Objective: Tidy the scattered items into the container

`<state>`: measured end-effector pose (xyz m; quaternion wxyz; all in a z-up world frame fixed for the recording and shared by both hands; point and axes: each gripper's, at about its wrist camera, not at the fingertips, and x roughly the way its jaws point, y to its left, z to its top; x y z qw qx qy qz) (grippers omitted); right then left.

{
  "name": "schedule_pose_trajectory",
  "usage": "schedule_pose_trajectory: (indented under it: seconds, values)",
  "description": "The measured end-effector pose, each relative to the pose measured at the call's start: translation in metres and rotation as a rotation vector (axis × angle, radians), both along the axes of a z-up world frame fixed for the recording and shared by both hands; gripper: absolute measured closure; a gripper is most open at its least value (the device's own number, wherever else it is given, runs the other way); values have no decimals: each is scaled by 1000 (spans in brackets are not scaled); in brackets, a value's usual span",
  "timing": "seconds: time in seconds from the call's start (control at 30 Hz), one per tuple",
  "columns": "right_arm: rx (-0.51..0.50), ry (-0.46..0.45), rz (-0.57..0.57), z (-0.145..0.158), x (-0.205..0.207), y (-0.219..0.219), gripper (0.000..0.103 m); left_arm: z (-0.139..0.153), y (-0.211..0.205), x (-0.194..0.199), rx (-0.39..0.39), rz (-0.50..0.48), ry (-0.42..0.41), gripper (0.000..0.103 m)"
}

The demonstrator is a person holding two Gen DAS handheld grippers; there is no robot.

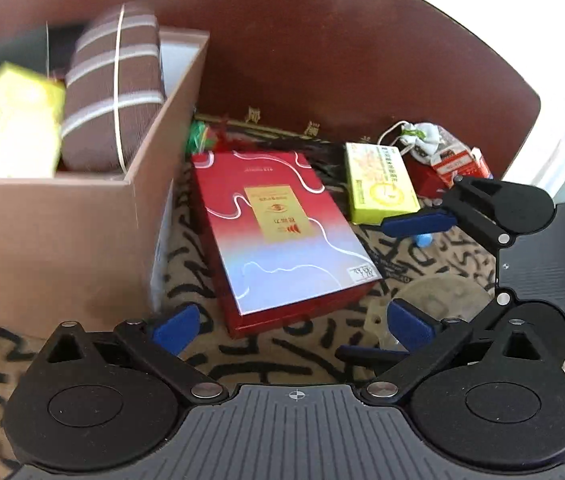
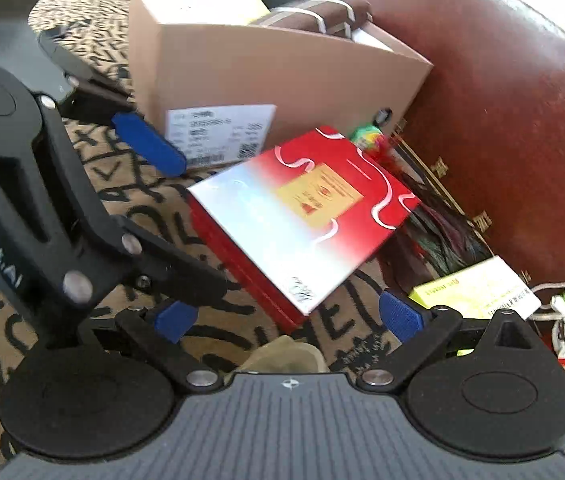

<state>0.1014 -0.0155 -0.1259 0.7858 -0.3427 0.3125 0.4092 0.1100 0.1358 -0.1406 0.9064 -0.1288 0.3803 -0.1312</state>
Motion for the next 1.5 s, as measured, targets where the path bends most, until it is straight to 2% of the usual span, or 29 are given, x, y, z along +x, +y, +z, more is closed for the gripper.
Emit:
schedule_pose_trajectory:
  seconds: [0.1, 0.17, 0.27, 0.33, 0.4, 0.43, 0.47, 0.53, 0.57, 0.7, 0.77, 0.97, 1.1, 1.2, 1.3, 1.4, 1.5]
  values:
    - [-94, 4, -76, -7, 7, -8, 7, -7, -4, 4, -7, -27, 10, 7]
    - [-114, 10, -121, -4, 7, -20, 7, -9, -7, 3, 4, -34, 0, 7]
    - [-75, 6, -62, 6, 0, -23, 7, -14, -1, 5, -31, 9, 14, 7]
    - [-98, -24, 2, 6, -4, -15, 9, -18, 3, 6, -70, 38, 21, 5]
    - [-146, -23, 31, 2, -1, -3, 18, -18, 4, 5, -82, 46, 20, 5]
    - [-162, 2, 39, -1, 4, 3, 29, -17, 5, 6, -91, 49, 23, 5]
    - [-166, 30, 42, -2, 9, 8, 34, -17, 7, 7, -109, 56, 28, 4]
    - [-154, 46, 52, -1, 12, 15, 34, -18, 12, 10, -165, 85, 44, 4]
    - [-148, 50, 63, -1, 11, 18, 38, -18, 13, 12, -190, 93, 57, 4]
    - [-183, -16, 78, -1, -8, 21, 38, -15, 10, 12, -138, 74, 64, 9]
    - [-173, -6, 80, 4, -18, 17, 40, -14, 10, 7, -112, 70, 63, 10]
    - [-185, -2, 115, 16, -62, 14, 40, -9, 11, -27, -87, 23, 92, 9]
    - [-143, 34, 132, 20, -105, 12, 40, -7, 16, -70, -52, -19, 109, 9]
    - [-135, 57, 169, 13, -147, 9, 39, -8, 22, -109, -32, -65, 117, 9]
    - [-101, 95, 200, -1, -178, 1, 36, -11, 30, -138, -10, -134, 79, 9]
    - [-22, 52, 116, -5, -181, -8, 22, -12, 43, -141, -65, -121, 78, 8]
    - [52, 103, 5, -3, -167, -11, 20, -8, 47, -134, -122, -118, 91, 6]
